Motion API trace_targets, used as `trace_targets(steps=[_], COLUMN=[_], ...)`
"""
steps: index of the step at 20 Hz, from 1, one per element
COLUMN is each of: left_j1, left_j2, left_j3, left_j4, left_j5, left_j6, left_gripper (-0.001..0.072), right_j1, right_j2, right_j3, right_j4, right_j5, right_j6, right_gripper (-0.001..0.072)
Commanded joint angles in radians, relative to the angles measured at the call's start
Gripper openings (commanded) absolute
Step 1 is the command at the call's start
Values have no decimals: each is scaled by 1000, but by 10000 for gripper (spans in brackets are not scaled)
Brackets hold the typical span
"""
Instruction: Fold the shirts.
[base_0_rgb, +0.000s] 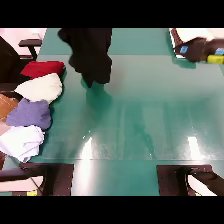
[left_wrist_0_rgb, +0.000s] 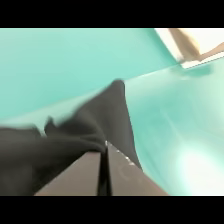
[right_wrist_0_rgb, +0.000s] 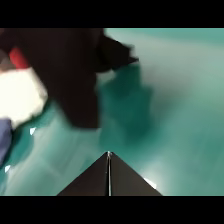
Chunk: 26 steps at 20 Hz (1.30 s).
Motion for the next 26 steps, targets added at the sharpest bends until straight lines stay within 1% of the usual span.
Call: trace_targets(steps=[1,3,6,7,8,9,10,12,14,16,18,20,22,23,25,26], left_j1=[-73,-150,-274,-310,-339,-353,-351,-297,-176,-15,126,211,243,243,243,243], left_j2=[163,161,123,100,74,51,29,20,35,35,35,26,5,-14,-76,-107], left_j3=[-8,-20,-147,-190,-233,-263,-275,-275,-275,-292,-383,-532,-691,-748,-821,-832], left_j4=[39,50,49,42,34,32,48,139,214,205,129,17,-89,-121,-188,-202], left_j5=[-103,-148,-132,-128,-114,-97,-88,-105,-177,-266,-274,-216,-131,-112,-108,-108], left_j6=[39,39,43,62,80,92,92,89,49,18,12,18,87,108,149,155], left_gripper=[22,22,25,34,294,569,547,545,544,544,544,544,544,544,544,544], right_j1=[0,0,0,0,0,0,0,0,0,0,0,0,0,0,0,0], right_j2=[-11,-30,-74,-88,-98,-106,-113,-125,-137,-148,-152,-135,-109,-95,-73,-63], right_j3=[146,216,307,328,339,345,344,344,344,344,323,255,164,116,31,-6], right_j4=[-10,-9,-8,-9,-9,-8,-8,-9,-11,-37,-34,-33,-34,-34,-32,-32], right_j5=[9,42,117,140,156,165,167,185,230,276,292,279,259,245,209,191], right_j6=[0,0,0,0,0,0,0,1,1,1,1,1,1,1,1,2], right_gripper=[15,16,16,16,16,16,15,16,16,16,16,16,16,16,16,15])
